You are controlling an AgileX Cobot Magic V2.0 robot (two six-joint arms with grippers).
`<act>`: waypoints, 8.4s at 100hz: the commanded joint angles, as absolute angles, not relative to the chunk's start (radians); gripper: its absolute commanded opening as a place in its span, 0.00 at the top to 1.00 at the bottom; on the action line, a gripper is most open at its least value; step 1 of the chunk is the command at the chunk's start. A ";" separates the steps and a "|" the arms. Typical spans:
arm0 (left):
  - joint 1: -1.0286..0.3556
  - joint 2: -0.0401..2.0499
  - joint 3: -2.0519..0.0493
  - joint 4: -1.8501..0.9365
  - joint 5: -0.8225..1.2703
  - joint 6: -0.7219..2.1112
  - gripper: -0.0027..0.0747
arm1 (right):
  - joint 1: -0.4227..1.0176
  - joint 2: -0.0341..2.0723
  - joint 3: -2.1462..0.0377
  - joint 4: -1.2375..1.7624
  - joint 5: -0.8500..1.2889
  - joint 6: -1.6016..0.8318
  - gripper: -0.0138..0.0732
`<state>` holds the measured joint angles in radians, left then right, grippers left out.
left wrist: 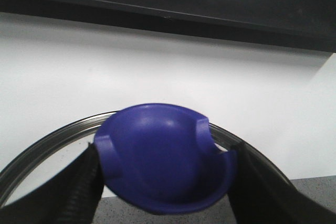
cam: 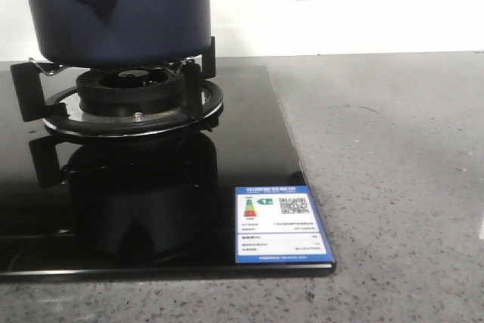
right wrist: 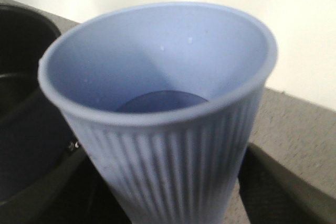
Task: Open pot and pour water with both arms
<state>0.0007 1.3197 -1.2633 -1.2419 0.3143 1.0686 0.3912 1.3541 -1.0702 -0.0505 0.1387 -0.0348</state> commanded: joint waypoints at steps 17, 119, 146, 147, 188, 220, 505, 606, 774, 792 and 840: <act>0.004 1.279 -1.305 -1.277 0.285 1.068 0.45 | 0.396 1.311 -1.259 -0.166 0.198 -0.036 0.44; 0.004 1.279 -1.305 -1.277 0.282 1.068 0.45 | 0.639 1.483 -1.413 -0.853 0.270 -0.066 0.44; 0.004 1.279 -1.305 -1.277 0.282 1.068 0.45 | 0.640 1.514 -1.413 -1.083 0.203 -0.066 0.44; 0.004 1.279 -1.305 -1.277 0.282 1.068 0.45 | 0.640 1.516 -1.413 -1.100 0.198 -0.066 0.44; 0.004 1.279 -1.305 -1.277 0.287 1.068 0.45 | 0.640 1.552 -1.413 -1.336 0.123 -0.066 0.44; 0.004 1.279 -1.305 -1.277 0.287 1.068 0.45 | 0.640 1.556 -1.413 -1.550 0.126 -0.066 0.44; 0.004 1.279 -1.305 -1.277 0.288 1.068 0.45 | 0.530 1.441 -1.413 -1.576 0.591 1.265 0.44; 0.004 1.279 -1.305 -1.277 0.404 1.068 0.45 | 0.185 1.211 -0.761 -1.229 -0.237 1.254 0.44; 0.004 1.279 -1.305 -1.277 0.437 1.068 0.45 | 0.027 1.359 -0.697 -1.151 -0.739 0.994 0.22; 0.004 1.279 -1.305 -1.277 0.437 1.068 0.45 | 0.027 1.266 -0.697 -1.226 -0.696 1.010 0.22; 0.004 1.279 -1.305 -1.277 0.437 1.068 0.45 | 0.027 1.042 -0.697 -1.225 -0.420 1.091 0.23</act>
<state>0.0007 1.3197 -1.2633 -1.2306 0.4656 1.0686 0.0322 1.1011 -0.6744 -1.2922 -0.4798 1.0870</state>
